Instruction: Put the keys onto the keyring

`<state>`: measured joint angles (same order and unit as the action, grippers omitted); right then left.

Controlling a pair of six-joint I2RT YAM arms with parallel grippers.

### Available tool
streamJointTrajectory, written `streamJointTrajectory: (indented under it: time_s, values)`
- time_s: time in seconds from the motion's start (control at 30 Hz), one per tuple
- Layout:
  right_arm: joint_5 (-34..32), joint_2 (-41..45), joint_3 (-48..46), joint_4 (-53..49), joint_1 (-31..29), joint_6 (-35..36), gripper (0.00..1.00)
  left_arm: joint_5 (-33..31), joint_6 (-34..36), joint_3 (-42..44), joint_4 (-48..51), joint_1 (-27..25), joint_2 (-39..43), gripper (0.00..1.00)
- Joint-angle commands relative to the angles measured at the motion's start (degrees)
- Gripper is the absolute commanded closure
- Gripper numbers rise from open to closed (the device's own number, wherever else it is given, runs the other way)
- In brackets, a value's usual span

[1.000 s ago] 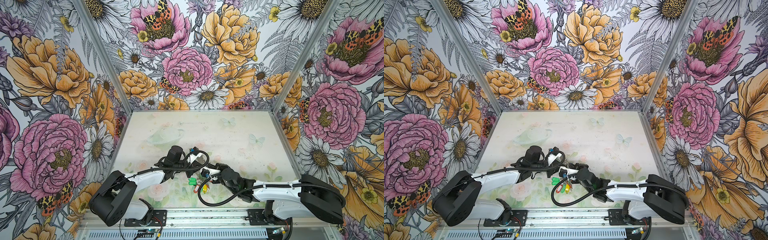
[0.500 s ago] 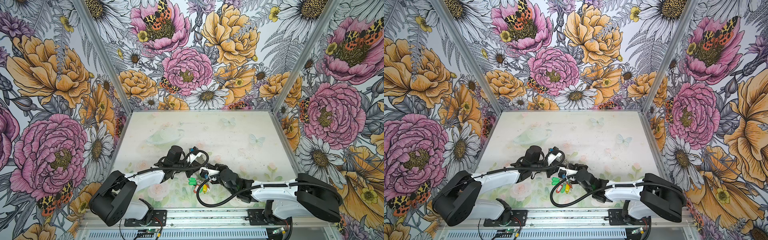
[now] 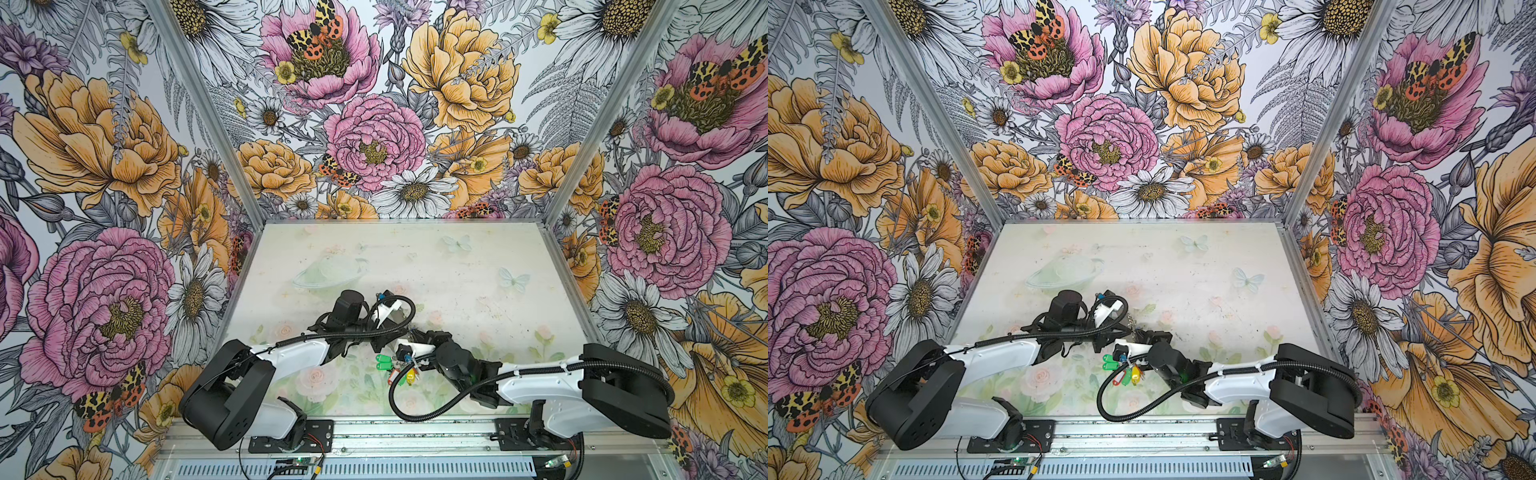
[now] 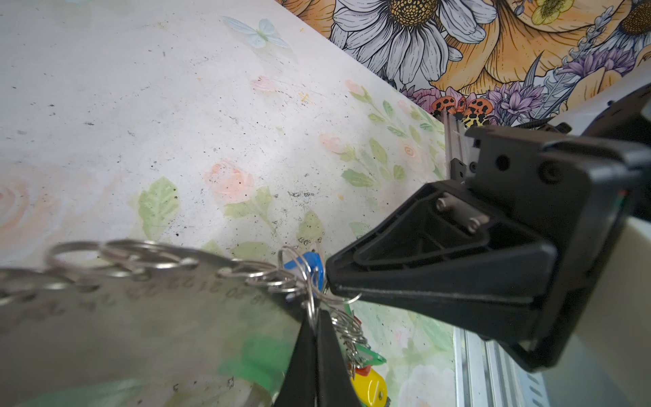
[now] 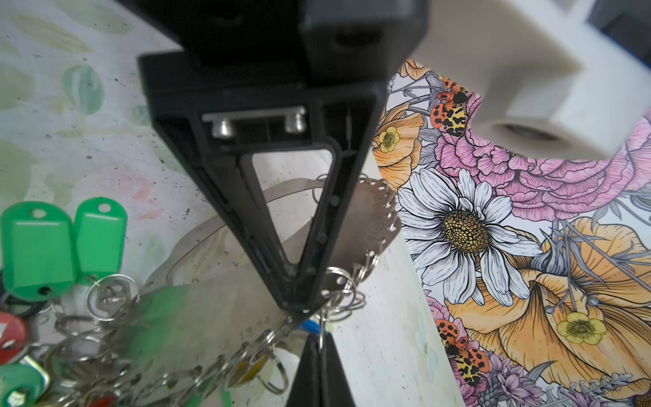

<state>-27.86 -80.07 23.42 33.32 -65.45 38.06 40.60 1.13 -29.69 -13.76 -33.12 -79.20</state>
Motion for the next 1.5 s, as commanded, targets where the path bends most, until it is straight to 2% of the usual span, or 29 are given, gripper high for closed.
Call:
streamJointTrajectory:
  time_s: [0.0, 0.17, 0.5, 0.67, 0.7, 0.77, 0.87, 1.13, 1.33, 1.47]
  values:
    - [-0.27, -0.70, 0.53, 1.43, -0.52, 0.50, 1.00, 1.38, -0.86, -1.16, -4.70, 0.52, 0.31, 1.00]
    - [4.11, 1.64, -0.61, 0.56, 0.47, -3.88, 1.00, 0.19, -1.74, -0.57, -6.48, 0.73, 0.54, 1.00]
    - [8.95, 3.69, -0.67, -1.67, 1.13, -7.70, 1.00, -2.22, -6.12, 1.91, -14.67, 0.68, 1.48, 1.00]
    - [10.71, 4.67, -0.23, -2.48, 2.42, -9.32, 1.00, -2.58, -5.15, 2.67, -15.70, 0.09, 1.91, 1.00]
    - [11.23, 5.18, -0.13, -3.35, 2.89, -9.65, 0.99, -2.71, -4.73, 2.86, -15.68, 0.00, 2.15, 1.00]
    - [13.09, 6.92, -0.42, -5.14, 3.90, -10.27, 0.86, -2.87, -3.22, 3.60, -15.73, -0.21, 2.93, 1.00]
    - [16.90, 10.91, -0.89, -8.96, 5.84, -11.51, 0.74, -2.71, -1.08, 4.78, -15.83, -0.36, 4.61, 1.00]
    - [34.01, 21.72, -1.11, -13.93, 12.90, -20.51, 0.66, -1.22, 5.02, 8.30, -17.34, -0.80, 9.03, 1.00]
    - [44.92, 20.12, 4.02, -21.01, 16.81, -25.72, 0.79, -0.47, 7.50, 9.21, -18.38, -1.81, 9.33, 1.00]
    - [46.76, 17.73, 5.36, -22.14, 17.49, -27.23, 0.82, -0.55, 9.31, 9.78, -18.38, -2.73, 9.75, 1.00]
